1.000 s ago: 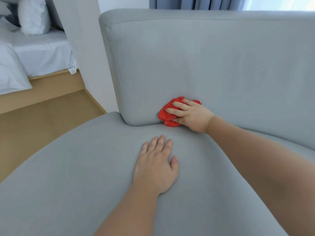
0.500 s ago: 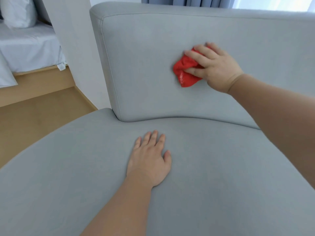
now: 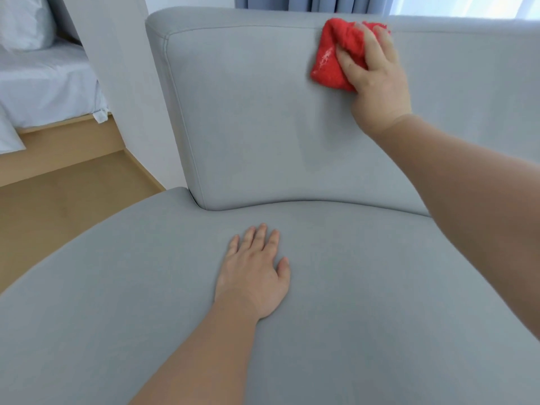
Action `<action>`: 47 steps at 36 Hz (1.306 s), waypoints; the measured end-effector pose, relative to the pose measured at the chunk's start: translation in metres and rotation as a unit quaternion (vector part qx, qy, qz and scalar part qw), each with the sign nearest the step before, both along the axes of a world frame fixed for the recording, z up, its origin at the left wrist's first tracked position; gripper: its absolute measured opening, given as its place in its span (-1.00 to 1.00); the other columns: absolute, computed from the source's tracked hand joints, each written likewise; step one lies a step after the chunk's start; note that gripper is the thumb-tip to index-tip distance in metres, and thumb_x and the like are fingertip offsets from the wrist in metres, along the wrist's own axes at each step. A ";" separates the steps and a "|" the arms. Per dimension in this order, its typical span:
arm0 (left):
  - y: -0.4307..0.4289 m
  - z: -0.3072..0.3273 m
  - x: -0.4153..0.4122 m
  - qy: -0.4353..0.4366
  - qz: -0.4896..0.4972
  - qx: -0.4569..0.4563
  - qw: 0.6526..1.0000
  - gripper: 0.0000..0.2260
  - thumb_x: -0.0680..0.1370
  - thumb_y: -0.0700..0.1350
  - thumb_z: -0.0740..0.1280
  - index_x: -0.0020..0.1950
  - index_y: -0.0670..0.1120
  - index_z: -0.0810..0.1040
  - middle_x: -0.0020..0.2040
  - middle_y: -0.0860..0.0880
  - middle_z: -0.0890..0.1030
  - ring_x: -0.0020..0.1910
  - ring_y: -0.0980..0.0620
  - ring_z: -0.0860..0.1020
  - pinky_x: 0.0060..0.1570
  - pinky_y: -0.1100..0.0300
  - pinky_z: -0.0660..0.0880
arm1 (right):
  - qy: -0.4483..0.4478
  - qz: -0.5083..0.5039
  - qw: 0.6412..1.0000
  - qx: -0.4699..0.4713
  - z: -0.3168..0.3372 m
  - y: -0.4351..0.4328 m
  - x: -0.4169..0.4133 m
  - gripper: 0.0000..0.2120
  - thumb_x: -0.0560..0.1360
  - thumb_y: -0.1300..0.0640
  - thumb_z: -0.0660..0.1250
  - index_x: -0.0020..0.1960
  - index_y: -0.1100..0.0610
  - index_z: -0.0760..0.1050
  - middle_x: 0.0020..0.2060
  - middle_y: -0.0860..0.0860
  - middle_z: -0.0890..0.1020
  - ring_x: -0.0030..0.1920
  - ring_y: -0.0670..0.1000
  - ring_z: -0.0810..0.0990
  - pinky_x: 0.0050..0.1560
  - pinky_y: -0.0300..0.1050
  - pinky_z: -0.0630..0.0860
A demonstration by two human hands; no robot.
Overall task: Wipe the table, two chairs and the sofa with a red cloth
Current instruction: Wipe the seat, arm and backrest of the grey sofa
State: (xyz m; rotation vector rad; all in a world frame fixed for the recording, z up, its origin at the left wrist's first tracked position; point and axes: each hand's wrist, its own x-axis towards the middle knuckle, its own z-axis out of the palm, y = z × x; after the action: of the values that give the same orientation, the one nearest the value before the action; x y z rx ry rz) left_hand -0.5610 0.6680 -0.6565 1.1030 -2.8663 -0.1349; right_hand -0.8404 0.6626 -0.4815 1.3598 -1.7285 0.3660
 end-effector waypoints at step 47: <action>-0.001 -0.008 -0.002 0.021 0.000 -0.023 1.000 -0.38 0.51 0.16 -0.21 0.57 0.03 -0.01 0.58 0.02 0.00 0.54 0.03 -0.04 0.49 0.03 -0.08 | 0.177 -0.056 0.945 0.269 0.020 0.083 -0.045 -0.48 0.48 0.14 -0.05 0.22 0.20 0.58 0.44 0.22 0.34 0.39 0.42 0.29 0.40 0.35 0.19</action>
State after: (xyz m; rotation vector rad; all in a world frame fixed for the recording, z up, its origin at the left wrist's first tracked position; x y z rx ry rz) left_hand -0.5628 0.6671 -0.6641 1.0793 -2.8183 -0.0900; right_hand -0.8851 0.7454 -0.4611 1.5766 -1.6449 -0.4295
